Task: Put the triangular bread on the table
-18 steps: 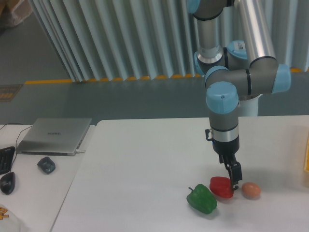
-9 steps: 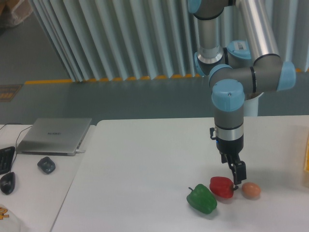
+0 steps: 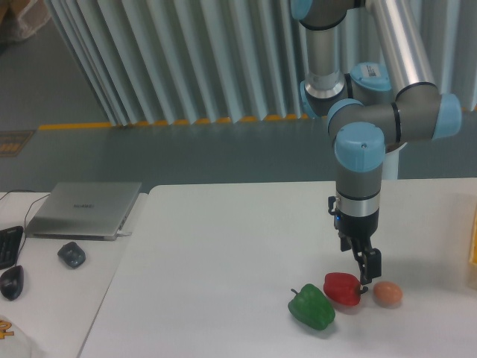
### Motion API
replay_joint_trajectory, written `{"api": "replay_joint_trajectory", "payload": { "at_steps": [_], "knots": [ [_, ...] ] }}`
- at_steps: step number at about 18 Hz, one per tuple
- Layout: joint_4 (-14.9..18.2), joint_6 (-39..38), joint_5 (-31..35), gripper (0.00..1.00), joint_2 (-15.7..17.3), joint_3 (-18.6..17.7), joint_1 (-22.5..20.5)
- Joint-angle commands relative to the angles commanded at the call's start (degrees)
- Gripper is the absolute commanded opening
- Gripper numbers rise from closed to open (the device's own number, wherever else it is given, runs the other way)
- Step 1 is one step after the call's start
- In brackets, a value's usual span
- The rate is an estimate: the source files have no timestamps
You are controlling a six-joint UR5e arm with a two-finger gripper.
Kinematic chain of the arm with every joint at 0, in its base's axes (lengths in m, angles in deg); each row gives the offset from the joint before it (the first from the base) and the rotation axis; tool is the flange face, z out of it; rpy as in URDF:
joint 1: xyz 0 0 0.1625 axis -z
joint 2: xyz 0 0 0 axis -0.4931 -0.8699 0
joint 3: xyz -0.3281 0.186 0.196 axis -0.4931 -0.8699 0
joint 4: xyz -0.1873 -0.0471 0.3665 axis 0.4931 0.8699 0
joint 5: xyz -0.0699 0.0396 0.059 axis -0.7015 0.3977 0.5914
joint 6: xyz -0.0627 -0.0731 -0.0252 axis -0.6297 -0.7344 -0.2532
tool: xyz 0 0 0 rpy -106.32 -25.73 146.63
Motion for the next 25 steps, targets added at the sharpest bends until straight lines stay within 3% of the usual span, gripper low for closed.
{"api": "replay_joint_trajectory", "payload": {
  "at_steps": [5, 13, 25],
  "knots": [
    [-0.1, 1.6, 2.5, 1.0, 1.2, 0.6, -2.0],
    [2.6, 16.8, 2.6, 1.0, 3.0, 0.7, -7.0],
    [2.5, 17.1, 2.5, 1.0, 3.1, 0.3, -7.6]
  ]
}}
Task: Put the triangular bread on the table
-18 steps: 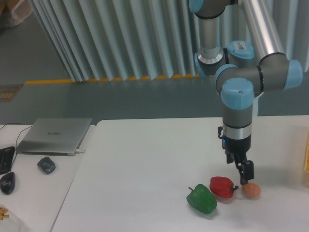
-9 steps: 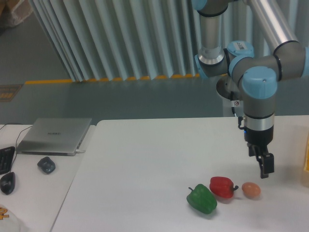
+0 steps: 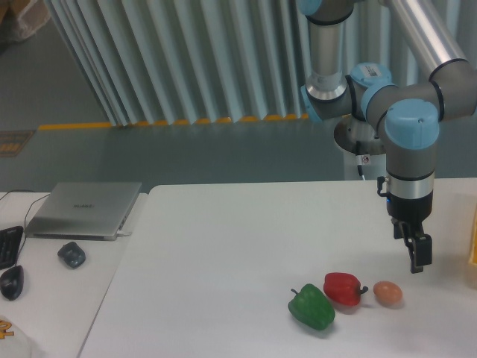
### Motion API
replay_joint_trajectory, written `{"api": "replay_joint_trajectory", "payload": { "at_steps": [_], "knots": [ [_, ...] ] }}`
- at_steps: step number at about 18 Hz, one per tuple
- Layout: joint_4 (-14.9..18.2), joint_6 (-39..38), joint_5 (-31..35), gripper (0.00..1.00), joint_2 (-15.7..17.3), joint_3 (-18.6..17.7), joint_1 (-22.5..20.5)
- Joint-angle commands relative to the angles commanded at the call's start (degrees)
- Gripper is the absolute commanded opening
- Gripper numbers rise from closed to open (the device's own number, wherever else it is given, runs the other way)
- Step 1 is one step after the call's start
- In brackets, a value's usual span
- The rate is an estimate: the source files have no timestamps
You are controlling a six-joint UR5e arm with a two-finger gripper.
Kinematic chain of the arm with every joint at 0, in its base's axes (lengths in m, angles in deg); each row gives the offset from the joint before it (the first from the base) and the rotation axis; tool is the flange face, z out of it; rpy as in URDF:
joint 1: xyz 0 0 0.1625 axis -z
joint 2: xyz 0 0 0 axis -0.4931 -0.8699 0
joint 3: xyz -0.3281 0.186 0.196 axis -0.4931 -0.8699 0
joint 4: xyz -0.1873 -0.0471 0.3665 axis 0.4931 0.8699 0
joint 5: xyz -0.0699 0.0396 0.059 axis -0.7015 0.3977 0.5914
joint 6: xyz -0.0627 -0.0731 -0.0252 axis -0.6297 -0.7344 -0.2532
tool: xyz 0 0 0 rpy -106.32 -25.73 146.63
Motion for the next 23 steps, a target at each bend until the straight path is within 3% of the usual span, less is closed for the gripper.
{"api": "replay_joint_trajectory", "payload": {
  "at_steps": [11, 17, 23],
  "knots": [
    [0.0, 0.4, -0.2, 1.0, 0.1, -0.8, -1.7],
    [1.1, 21.9, 3.2, 1.0, 1.7, -1.8, -9.7],
    [1.1, 33.5, 6.9, 1.0, 2.5, -2.1, -14.0]
  ]
}}
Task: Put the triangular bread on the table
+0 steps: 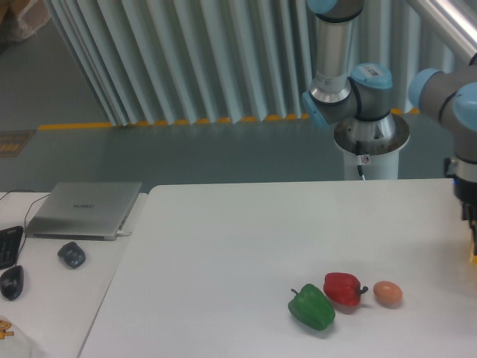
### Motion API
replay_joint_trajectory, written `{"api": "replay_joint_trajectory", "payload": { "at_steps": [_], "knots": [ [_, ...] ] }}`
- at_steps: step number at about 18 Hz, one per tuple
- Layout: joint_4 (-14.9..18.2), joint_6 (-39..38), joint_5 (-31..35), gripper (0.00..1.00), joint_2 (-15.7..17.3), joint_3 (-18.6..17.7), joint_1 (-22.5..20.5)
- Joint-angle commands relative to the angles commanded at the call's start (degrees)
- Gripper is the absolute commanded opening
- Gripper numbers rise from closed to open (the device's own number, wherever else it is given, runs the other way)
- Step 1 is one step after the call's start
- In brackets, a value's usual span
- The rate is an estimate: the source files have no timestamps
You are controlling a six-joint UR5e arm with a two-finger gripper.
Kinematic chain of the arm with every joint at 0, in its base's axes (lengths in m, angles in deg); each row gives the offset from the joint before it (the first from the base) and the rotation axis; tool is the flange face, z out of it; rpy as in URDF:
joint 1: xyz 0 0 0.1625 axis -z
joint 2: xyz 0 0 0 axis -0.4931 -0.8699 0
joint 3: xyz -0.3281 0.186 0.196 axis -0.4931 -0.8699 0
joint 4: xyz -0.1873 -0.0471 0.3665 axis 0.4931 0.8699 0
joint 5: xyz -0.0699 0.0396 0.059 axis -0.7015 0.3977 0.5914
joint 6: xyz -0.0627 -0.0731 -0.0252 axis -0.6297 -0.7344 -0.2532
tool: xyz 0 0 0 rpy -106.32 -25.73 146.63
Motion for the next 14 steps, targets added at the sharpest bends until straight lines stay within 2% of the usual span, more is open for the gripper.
{"api": "replay_joint_trajectory", "payload": {
  "at_steps": [5, 10, 14],
  "knots": [
    [-0.9, 7.8, 2.3, 1.0, -1.5, 1.1, -4.4],
    [-0.4, 8.8, 3.6, 1.0, -4.3, 0.8, -7.0],
    [-0.8, 9.0, 3.6, 1.0, -4.7, 0.6, -7.5]
  ]
}}
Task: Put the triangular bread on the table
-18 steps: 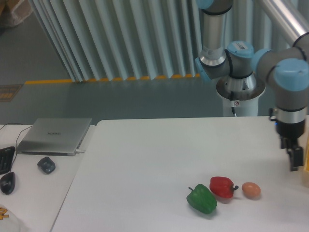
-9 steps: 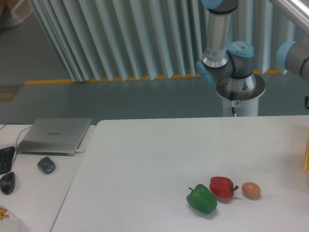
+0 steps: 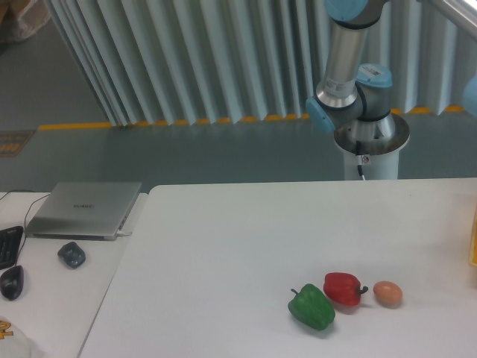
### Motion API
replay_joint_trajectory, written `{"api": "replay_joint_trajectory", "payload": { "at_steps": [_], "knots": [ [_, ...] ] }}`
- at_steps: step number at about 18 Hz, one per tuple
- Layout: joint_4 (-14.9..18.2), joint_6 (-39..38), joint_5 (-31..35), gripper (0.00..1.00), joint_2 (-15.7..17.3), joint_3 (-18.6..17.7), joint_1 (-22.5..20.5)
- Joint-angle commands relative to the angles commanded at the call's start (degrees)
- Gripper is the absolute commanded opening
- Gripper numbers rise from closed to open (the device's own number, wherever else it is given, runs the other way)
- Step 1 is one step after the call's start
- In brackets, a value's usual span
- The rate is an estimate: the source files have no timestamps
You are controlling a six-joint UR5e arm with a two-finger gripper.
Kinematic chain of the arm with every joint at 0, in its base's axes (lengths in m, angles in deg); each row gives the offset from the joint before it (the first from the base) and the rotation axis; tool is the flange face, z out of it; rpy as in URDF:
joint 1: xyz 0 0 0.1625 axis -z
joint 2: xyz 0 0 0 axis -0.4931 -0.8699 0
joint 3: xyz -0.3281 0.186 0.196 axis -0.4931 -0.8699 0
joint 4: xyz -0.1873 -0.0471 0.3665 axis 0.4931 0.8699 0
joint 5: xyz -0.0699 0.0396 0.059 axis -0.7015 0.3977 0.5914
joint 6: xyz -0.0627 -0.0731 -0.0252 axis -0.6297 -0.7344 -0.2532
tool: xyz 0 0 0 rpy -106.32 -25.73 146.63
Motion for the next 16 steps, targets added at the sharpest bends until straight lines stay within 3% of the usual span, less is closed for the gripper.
{"api": "replay_joint_trajectory", "payload": {
  "at_steps": [11, 16],
  "knots": [
    [-0.3, 0.1, 0.0, 1.0, -4.2, 0.5, -3.3],
    [-0.2, 1.4, 0.0, 1.0, -4.6, 0.6, -3.9]
  ]
}}
